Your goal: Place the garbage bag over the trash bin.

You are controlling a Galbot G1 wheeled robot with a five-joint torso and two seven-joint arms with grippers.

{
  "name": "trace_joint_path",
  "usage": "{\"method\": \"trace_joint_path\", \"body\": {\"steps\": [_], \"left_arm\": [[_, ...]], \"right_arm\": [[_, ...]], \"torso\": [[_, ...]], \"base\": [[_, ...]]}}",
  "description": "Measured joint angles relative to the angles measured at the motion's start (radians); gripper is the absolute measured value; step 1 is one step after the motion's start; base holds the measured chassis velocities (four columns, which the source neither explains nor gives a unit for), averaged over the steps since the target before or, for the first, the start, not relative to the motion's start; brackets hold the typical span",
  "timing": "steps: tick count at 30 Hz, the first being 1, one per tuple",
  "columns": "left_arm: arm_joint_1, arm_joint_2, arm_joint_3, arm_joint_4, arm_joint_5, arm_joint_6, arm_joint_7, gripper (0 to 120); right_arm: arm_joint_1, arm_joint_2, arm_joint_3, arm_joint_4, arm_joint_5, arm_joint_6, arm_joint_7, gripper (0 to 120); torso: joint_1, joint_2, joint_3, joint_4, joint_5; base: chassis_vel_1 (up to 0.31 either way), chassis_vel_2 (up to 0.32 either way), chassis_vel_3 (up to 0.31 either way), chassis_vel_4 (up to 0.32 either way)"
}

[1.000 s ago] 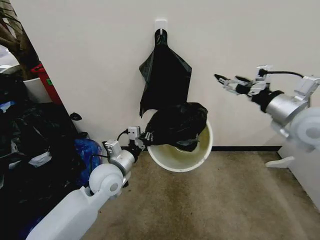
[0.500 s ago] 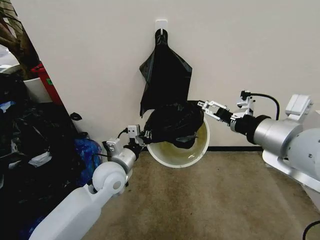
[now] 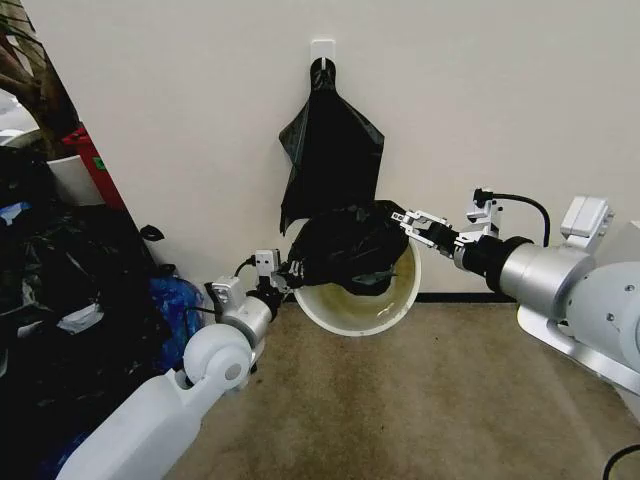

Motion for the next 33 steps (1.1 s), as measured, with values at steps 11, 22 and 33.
{"method": "trace_joint_path", "body": {"steps": [11, 22, 33], "left_arm": [[0.008, -0.002, -0.018, -0.008, -0.006, 0.0, 0.0, 1], [0.045, 0.009, -0.069, -0.032, -0.048, 0.003, 0.014, 1], [0.059, 0.006, -0.092, -0.04, -0.061, -0.014, 0.018, 1]], "right_arm": [[-0.018, -0.003, 0.003, -0.003, -0.019, 0.003, -0.008, 10], [-0.051, -0.009, 0.031, -0.023, -0.032, -0.007, -0.021, 0], [-0.114, -0.024, 0.12, -0.05, 0.072, -0.047, -0.054, 0]], "torso": [[0.0, 0.0, 0.0, 0.0, 0.0], [0.0, 0.0, 0.0, 0.0, 0.0], [0.0, 0.0, 0.0, 0.0001, 0.0]], "base": [[0.0, 0.0, 0.0, 0.0], [0.0, 0.0, 0.0, 0.0], [0.0, 0.0, 0.0, 0.0]]}}
